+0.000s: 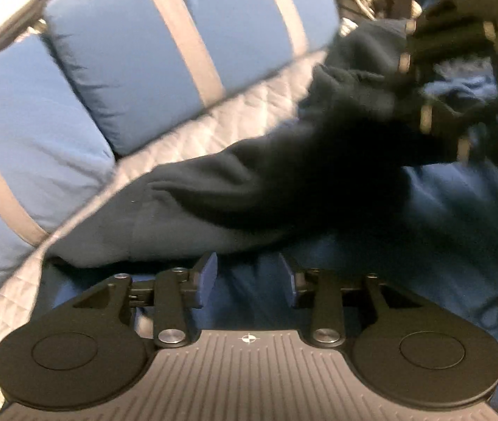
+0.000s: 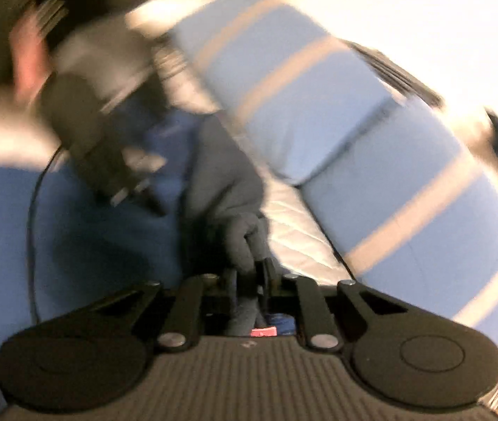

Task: Fold clothes

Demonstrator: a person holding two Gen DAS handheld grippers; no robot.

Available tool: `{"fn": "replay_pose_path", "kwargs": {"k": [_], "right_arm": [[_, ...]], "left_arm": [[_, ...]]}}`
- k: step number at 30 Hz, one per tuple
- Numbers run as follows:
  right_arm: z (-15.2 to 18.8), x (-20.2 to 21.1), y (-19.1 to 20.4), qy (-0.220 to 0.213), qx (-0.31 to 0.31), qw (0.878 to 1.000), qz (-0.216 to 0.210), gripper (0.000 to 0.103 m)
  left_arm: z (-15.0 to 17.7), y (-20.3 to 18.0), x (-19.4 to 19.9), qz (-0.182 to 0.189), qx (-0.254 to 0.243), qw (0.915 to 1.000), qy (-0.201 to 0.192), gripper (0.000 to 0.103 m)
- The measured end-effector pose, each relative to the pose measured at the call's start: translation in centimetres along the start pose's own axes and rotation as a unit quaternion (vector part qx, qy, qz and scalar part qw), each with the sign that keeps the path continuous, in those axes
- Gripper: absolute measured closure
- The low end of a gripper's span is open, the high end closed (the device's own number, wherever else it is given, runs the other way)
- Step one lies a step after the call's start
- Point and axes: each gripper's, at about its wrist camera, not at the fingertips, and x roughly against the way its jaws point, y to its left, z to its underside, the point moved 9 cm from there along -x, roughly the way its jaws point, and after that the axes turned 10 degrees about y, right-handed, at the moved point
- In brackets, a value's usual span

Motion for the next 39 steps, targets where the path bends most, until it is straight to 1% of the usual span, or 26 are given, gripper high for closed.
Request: {"fn": "replay_pose_path", "kwargs": {"k": [2, 6, 9, 12, 16, 18, 20, 25, 28, 35, 36, 37, 38, 39], "right_arm": [[-0.5, 0.6, -2.7, -0.011, -0.052, 0.999, -0.007, 0.091], [-0.2, 1.5, -5.4, -0.026, -0.101, 0.994, -0.014, 0.093], [0.4, 2.3, -6.0, -0.034, -0.129, 0.991, -0.032, 0.094], [1.9, 3.4, -5.6, -0.040, -0.139, 0.989, -0.037, 0.094], [3.4, 3.7, -4.9, -0.039, -0.146, 0.987, -0.050, 0.095], [3.9, 3.8, -4.7, -0.040, -0.150, 0.986, -0.056, 0.095], [4.4, 4.0, -4.1, -0.040, -0.151, 0.986, -0.063, 0.095], [5.5, 4.1, -2.4, -0.029, -0.132, 0.988, -0.074, 0.095], [6.3, 4.1, -1.2, -0.020, -0.120, 0.989, -0.081, 0.095], [7.3, 4.2, 0.8, -0.009, -0.104, 0.990, -0.096, 0.095], [7.3, 4.2, 0.9, -0.008, -0.103, 0.990, -0.097, 0.095], [7.3, 4.1, 1.1, -0.007, -0.101, 0.990, -0.097, 0.095], [7.3, 4.1, 1.2, -0.006, -0.097, 0.991, -0.095, 0.095], [7.3, 4.1, 1.4, -0.006, -0.091, 0.992, -0.092, 0.095]], "left_arm": [[-0.8, 0.3, 0.2, -0.013, 0.003, 0.9996, -0.025, 0.068], [-2.8, 0.8, 1.3, -0.047, 0.000, 0.9952, -0.086, 0.068], [-4.3, 0.8, 2.2, -0.074, -0.014, 0.9883, -0.132, 0.068], [-5.5, 0.0, 2.9, -0.108, -0.053, 0.9797, -0.160, 0.068], [-6.5, -2.0, 2.7, -0.084, -0.109, 0.9755, -0.172, 0.068], [-6.6, -3.0, 2.2, -0.075, -0.139, 0.9732, -0.167, 0.068], [-6.4, -3.9, 1.5, -0.072, -0.173, 0.9690, -0.161, 0.068], [-5.7, -5.7, -0.2, -0.080, -0.250, 0.9550, -0.138, 0.068], [-4.8, -6.6, -0.8, -0.074, -0.293, 0.9457, -0.120, 0.068], [-3.4, -7.8, -1.9, -0.070, -0.341, 0.9340, -0.082, 0.068], [-3.3, -8.0, -2.2, -0.072, -0.346, 0.9324, -0.077, 0.069], [-3.1, -8.2, -2.5, -0.070, -0.350, 0.9315, -0.069, 0.075], [-3.0, -8.2, -2.9, -0.065, -0.353, 0.9315, -0.059, 0.085], [-2.8, -8.1, -3.2, -0.064, -0.354, 0.9317, -0.052, 0.089]]}}
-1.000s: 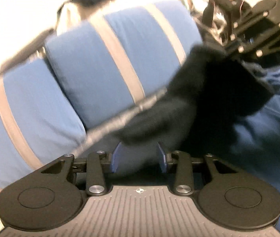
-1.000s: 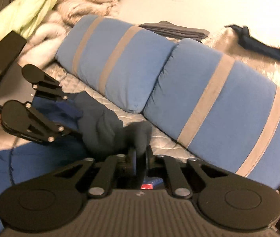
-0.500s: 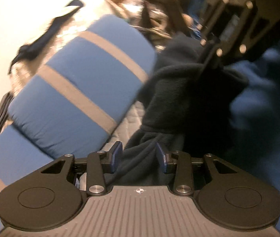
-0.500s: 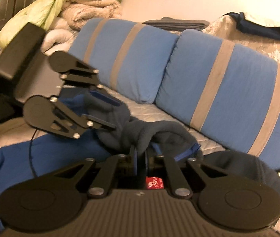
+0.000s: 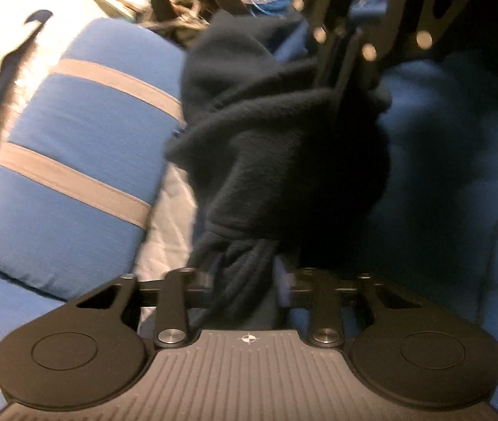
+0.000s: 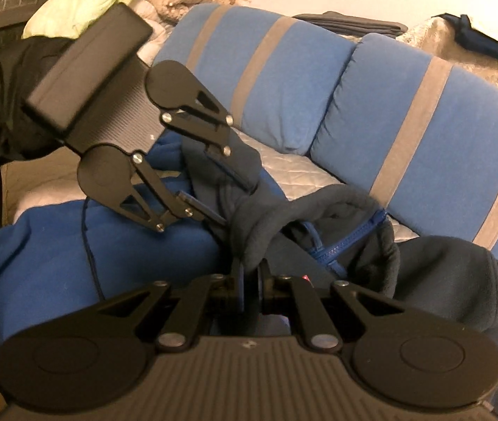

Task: Fold clothes

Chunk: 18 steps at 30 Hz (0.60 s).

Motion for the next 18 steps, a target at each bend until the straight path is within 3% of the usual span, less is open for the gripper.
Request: {"fn": "replay_pose_path", "kwargs": {"k": [2, 3, 5, 7, 11, 16, 17, 18], "right_arm": [[0.0, -0.1, 0.3, 0.004, 0.013, 1.000, 0.007, 0.095], [0.0, -0.2, 0.4, 0.007, 0.020, 1.000, 0.012, 0.090], [-0.1, -0.3, 0.5, 0.012, 0.031, 0.999, 0.022, 0.070], [-0.4, -0.2, 0.4, 0.011, 0.025, 1.000, 0.016, 0.060], [-1.9, 0.4, -1.2, -0.002, -0.070, 0.995, -0.064, 0.034], [-3.5, -0.9, -3.9, 0.000, -0.200, 0.963, -0.181, 0.031], [-3.8, -1.3, -4.0, -0.002, -0.195, 0.964, -0.180, 0.032], [-4.0, -1.8, -4.0, -0.004, -0.185, 0.967, -0.176, 0.043]], "left_arm": [[0.4, -0.1, -0.2, 0.000, 0.000, 1.0000, 0.009, 0.095], [0.5, -0.1, -0.1, -0.007, -0.001, 0.9999, 0.010, 0.095], [0.7, 0.1, 0.4, -0.034, -0.002, 0.9994, 0.006, 0.096], [1.0, 0.2, 1.0, -0.058, -0.003, 0.9983, 0.001, 0.096], [1.6, 0.1, 1.7, -0.093, -0.012, 0.9955, -0.010, 0.096], [2.4, -0.1, 1.9, -0.099, -0.001, 0.9950, -0.017, 0.096], [2.5, 0.0, 2.0, -0.098, 0.007, 0.9950, -0.018, 0.096], [2.5, 0.3, 2.1, -0.099, 0.015, 0.9948, -0.020, 0.096]]}}
